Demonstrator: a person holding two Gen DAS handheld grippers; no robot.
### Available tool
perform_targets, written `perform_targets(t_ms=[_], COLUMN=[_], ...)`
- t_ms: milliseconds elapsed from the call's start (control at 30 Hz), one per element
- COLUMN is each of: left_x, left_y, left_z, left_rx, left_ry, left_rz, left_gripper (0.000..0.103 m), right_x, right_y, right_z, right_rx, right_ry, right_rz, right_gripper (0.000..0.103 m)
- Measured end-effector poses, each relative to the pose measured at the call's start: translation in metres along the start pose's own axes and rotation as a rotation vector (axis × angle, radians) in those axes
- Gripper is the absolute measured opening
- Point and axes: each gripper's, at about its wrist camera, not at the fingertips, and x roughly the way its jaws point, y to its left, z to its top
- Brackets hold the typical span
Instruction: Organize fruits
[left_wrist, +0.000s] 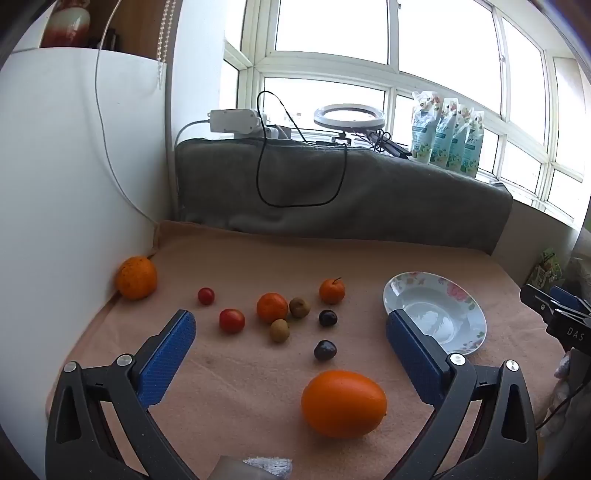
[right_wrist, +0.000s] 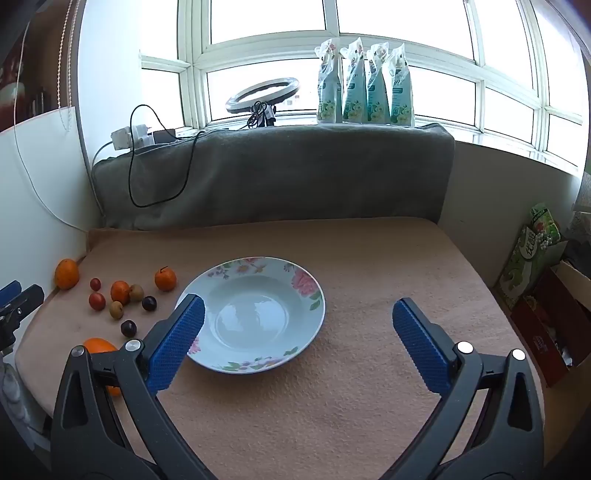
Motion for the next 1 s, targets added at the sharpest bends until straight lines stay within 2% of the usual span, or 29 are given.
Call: perform_targets(t_ms=[1000], left_x=[-0.0009], left_y=[0.0012], left_z=[0.0003], left_rx=[0.002], left_ry=[-0.007], left_rz=[0.006], left_gripper=[0.103], right_x=[-0.0027], right_y=[0.0046], right_z=[0.0000], right_rx=[-0.011], right_ry=[-0.010], right_rz=[0.004], right_gripper=[0.103])
